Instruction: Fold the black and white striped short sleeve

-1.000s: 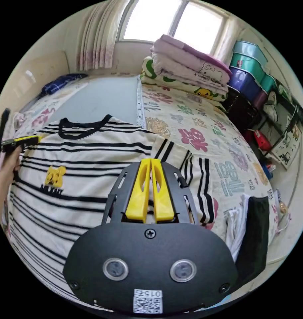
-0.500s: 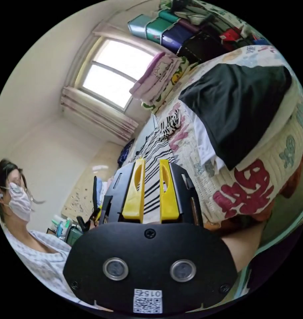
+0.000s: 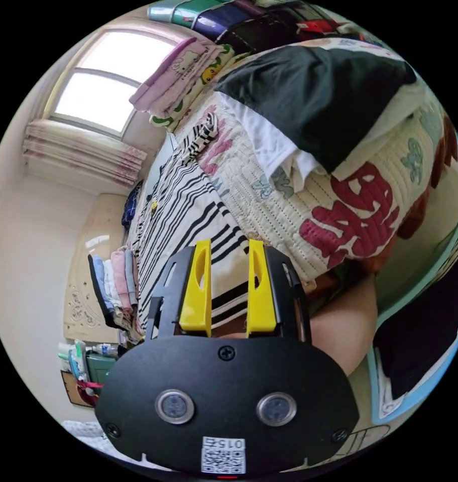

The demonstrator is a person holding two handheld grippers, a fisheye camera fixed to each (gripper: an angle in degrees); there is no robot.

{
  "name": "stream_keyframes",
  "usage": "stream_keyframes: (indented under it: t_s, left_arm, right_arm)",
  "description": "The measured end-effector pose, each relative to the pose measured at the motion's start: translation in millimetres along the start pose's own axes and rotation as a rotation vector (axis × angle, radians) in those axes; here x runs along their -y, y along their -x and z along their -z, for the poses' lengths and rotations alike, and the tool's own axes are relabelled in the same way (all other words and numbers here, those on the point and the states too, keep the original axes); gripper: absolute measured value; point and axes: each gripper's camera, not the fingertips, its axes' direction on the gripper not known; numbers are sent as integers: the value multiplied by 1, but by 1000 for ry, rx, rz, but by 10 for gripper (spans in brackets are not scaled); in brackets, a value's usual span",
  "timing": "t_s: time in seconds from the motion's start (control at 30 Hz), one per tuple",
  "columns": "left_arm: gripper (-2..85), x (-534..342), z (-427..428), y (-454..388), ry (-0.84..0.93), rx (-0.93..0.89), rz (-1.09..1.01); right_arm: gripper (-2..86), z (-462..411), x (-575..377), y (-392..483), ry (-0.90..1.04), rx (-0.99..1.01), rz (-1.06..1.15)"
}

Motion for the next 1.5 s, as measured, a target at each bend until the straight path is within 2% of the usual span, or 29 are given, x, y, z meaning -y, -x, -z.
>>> stream_keyframes:
  t_s: [0.13, 0.37, 0.53, 0.97, 1.23, 1.5]
  left_arm:
    - [39, -3, 10, 17, 43, -97, -12]
    - [0, -12, 43, 19, -16, -86, -104]
    - [-5, -19, 52, 27, -15, -70, -102]
    - [-3, -30, 73, 26, -1, -25, -139]
    - [-4, -38, 79, 20, -14, -13, -90]
    - [-5, -37, 84, 4, -5, 9, -102]
  right_arm:
    - [79, 5, -9, 15, -12, 16, -33]
    - [43, 12, -19, 39, 56, 54, 0]
    - [2, 37, -33, 66, 42, -60, 104]
    - [-9, 47, -62, 107, 117, -205, 227]
    - [-5, 70, -71, 109, 93, -63, 175]
    - [-2, 82, -74, 114, 73, -17, 149]
